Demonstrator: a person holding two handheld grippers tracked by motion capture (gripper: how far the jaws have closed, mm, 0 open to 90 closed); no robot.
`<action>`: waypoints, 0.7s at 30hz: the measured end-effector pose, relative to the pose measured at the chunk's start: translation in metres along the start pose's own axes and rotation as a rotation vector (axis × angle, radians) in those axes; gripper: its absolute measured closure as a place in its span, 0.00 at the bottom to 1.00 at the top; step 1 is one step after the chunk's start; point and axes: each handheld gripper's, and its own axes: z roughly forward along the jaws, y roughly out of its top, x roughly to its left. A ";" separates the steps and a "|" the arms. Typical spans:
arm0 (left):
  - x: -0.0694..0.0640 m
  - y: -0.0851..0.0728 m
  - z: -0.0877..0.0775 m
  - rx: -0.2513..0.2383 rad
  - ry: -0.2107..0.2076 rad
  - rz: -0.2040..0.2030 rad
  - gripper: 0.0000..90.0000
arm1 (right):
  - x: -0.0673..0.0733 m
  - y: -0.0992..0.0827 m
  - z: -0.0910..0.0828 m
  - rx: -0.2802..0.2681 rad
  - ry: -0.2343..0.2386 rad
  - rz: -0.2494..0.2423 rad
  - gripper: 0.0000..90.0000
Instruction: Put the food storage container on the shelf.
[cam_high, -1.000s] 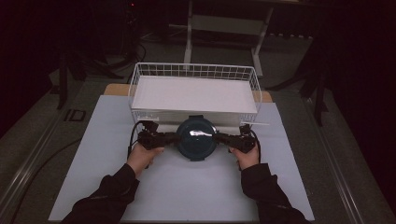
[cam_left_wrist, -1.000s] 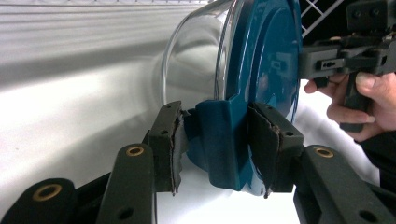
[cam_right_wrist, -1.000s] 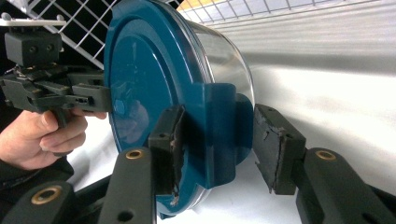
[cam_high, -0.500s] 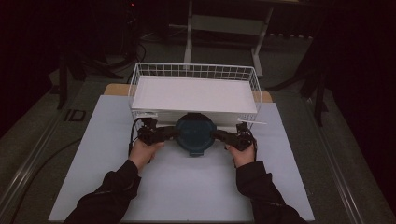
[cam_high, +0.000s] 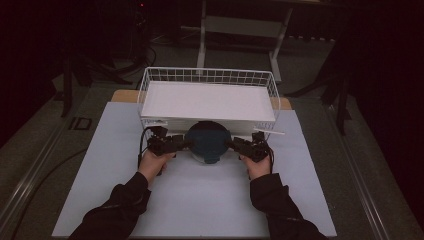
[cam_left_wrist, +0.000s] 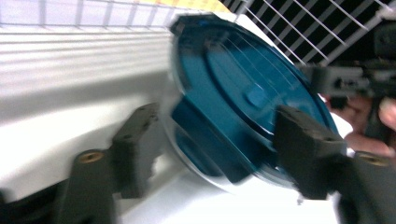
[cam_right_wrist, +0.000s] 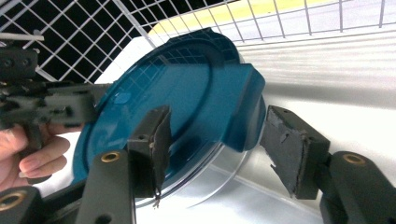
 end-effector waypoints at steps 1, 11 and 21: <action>-0.001 -0.001 -0.002 0.000 -0.012 0.017 0.29 | 0.001 0.000 -0.002 0.002 -0.004 -0.003 0.44; -0.023 -0.009 -0.018 0.016 -0.031 0.091 0.00 | 0.025 -0.006 -0.019 0.029 -0.021 -0.108 0.41; -0.047 -0.023 -0.040 0.021 -0.049 0.170 0.00 | 0.048 -0.024 -0.034 0.049 0.032 -0.133 0.60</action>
